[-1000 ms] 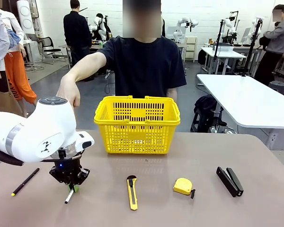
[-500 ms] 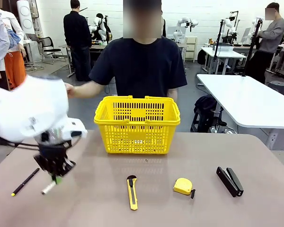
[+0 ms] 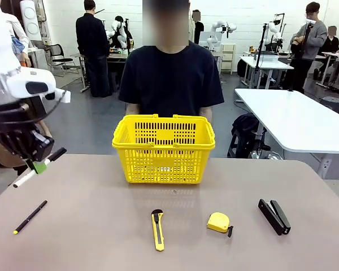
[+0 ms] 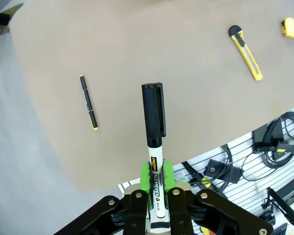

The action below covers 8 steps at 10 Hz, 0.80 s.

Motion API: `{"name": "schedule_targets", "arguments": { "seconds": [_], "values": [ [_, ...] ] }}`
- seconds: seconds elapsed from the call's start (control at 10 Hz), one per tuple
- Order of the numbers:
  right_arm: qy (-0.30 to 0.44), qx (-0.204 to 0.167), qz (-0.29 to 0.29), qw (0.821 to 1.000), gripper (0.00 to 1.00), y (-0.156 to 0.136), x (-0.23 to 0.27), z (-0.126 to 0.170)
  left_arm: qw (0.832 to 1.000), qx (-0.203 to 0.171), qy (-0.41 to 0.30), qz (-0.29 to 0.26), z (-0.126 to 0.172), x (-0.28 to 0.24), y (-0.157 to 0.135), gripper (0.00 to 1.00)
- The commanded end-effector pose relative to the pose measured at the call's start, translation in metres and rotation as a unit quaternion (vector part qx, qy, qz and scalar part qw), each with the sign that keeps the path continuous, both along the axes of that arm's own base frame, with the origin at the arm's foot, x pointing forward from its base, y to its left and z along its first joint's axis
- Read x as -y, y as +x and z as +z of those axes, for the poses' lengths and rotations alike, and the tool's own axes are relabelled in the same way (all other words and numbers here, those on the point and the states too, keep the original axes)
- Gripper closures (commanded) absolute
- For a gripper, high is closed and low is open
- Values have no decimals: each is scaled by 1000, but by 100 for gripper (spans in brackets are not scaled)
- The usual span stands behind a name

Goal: Place the items the person wants into the basket.
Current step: Pick up the item the person points to and place it in the Market Basket.

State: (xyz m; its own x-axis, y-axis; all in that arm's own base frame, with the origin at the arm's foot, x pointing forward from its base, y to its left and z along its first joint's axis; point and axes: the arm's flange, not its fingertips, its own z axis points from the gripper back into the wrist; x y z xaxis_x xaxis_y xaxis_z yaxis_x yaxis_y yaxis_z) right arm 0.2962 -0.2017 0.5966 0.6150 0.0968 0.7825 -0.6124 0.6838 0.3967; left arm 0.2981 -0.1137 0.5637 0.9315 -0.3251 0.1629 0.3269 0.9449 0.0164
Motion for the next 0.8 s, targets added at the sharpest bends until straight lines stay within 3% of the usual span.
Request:
{"name": "schedule_targets", "arguments": {
  "seconds": [0.0, 0.7],
  "values": [
    [9, 11, 7, 1000, 0, 2, 0, 1, 1000, -14, -11, -14, -1, -1, 0, 100],
    [9, 11, 7, 1000, 0, 2, 0, 1, 1000, -6, -5, -1, 3, 0, -1, 100]
  ]
}}
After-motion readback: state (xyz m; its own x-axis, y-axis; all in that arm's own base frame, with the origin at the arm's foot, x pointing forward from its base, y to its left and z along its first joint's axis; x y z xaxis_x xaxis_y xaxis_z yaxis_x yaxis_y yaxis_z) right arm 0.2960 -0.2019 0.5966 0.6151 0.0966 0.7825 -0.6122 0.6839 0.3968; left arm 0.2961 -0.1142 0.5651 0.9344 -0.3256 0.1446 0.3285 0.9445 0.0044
